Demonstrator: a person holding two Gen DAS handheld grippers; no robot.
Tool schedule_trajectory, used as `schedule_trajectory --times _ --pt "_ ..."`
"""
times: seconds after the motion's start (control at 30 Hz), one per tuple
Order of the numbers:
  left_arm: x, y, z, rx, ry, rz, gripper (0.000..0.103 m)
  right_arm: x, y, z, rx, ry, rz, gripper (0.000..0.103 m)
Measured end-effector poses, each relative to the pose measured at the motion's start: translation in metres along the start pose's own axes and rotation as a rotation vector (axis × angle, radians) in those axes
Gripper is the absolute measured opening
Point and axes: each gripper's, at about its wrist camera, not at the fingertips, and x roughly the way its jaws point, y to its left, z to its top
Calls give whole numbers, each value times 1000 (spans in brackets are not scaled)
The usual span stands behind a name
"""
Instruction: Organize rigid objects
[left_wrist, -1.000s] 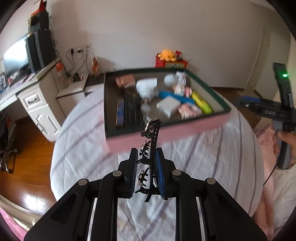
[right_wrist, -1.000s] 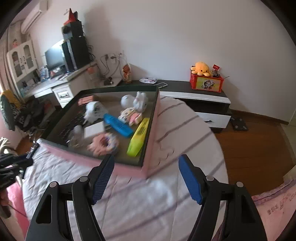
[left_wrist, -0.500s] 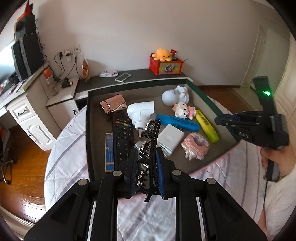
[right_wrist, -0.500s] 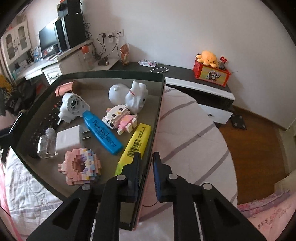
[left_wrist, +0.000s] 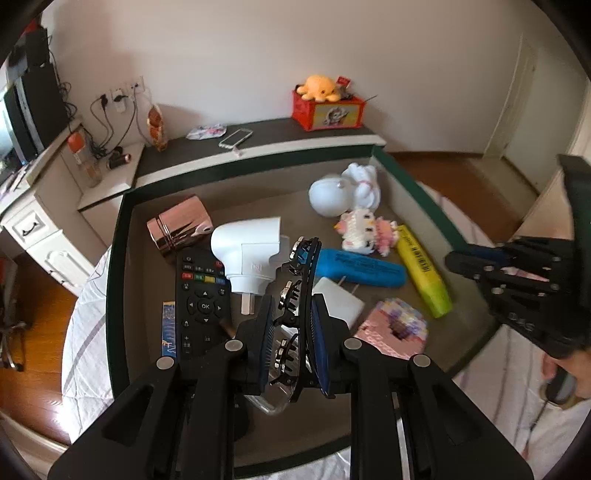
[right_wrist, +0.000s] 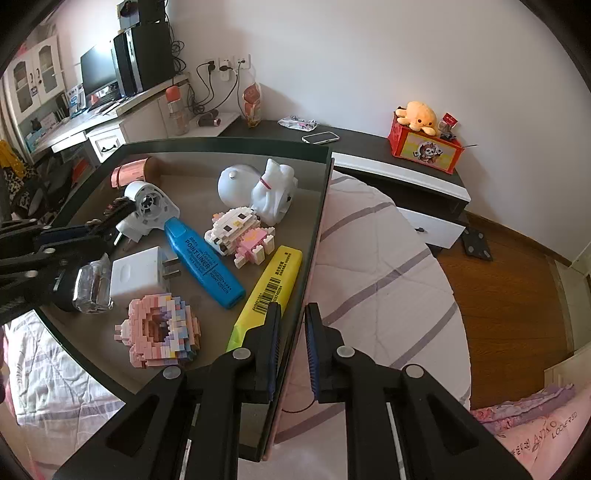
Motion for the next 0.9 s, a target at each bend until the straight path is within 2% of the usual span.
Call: schedule_trajectory --times 0.07,0.23,0.33,0.4,0.5,0.57,0.73,0.8,0.9 --pt "3 -1 -2 2 8 33 20 0 -1 0 -1 0 -1 13" --pt "4 -2 -7 9 17 51 21 1 -1 0 -2 3 -3 13" --pt "-1 -1 -10 7 4 53 28 1 -1 0 -2 5 0 13" --pt "-5 0 -10 1 -7 54 48 1 -1 0 -3 5 -2 13" --pt "-15 -1 -12 13 -39 78 69 1 -2 0 -3 6 -2 13" --pt "-22 0 -14 18 -53 90 74 2 -2 0 -2 9 -1 13" --pt "-35 8 -18 11 -73 117 80 2 0 -2 -5 14 -5 13" --pt "-41 13 -20 -2 -83 142 90 1 1 -3 -5 15 -7 13" --pt "-51 21 -25 -21 -99 176 98 -2 4 -5 -7 16 -11 13"
